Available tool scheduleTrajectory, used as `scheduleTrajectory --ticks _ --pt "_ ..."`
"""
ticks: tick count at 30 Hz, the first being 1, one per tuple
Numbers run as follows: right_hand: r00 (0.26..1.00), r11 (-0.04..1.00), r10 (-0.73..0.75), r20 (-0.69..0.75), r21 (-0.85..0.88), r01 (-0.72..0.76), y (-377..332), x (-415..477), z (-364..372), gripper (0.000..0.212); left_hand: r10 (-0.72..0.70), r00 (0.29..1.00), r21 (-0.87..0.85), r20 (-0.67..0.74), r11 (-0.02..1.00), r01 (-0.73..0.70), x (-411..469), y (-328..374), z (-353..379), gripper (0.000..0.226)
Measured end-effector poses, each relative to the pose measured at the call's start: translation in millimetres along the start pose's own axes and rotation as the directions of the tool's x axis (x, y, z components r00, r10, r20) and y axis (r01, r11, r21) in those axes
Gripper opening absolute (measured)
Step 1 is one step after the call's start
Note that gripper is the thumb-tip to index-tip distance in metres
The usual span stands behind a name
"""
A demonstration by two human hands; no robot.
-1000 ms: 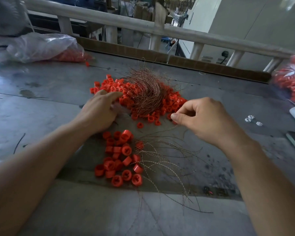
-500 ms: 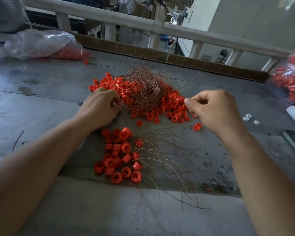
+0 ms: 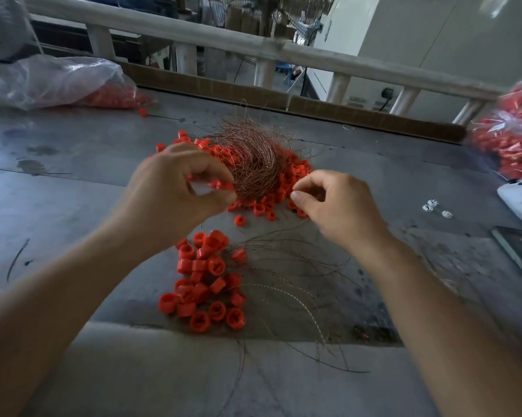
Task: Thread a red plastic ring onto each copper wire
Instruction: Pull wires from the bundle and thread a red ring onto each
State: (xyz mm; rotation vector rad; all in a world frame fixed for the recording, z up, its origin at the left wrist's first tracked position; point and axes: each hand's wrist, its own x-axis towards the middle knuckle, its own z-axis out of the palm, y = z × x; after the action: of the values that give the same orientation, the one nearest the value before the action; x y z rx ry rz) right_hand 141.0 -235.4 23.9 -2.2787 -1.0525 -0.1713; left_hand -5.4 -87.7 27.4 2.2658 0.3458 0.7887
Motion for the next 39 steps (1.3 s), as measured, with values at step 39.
scheduleTrajectory --ticks 39 --pt "0.957 0.960 -0.263 -0.121 0.066 0.272 -11 10 27 0.010 0.070 0.988 0.236 0.141 0.967 -0.102 -2 -6 15 0.017"
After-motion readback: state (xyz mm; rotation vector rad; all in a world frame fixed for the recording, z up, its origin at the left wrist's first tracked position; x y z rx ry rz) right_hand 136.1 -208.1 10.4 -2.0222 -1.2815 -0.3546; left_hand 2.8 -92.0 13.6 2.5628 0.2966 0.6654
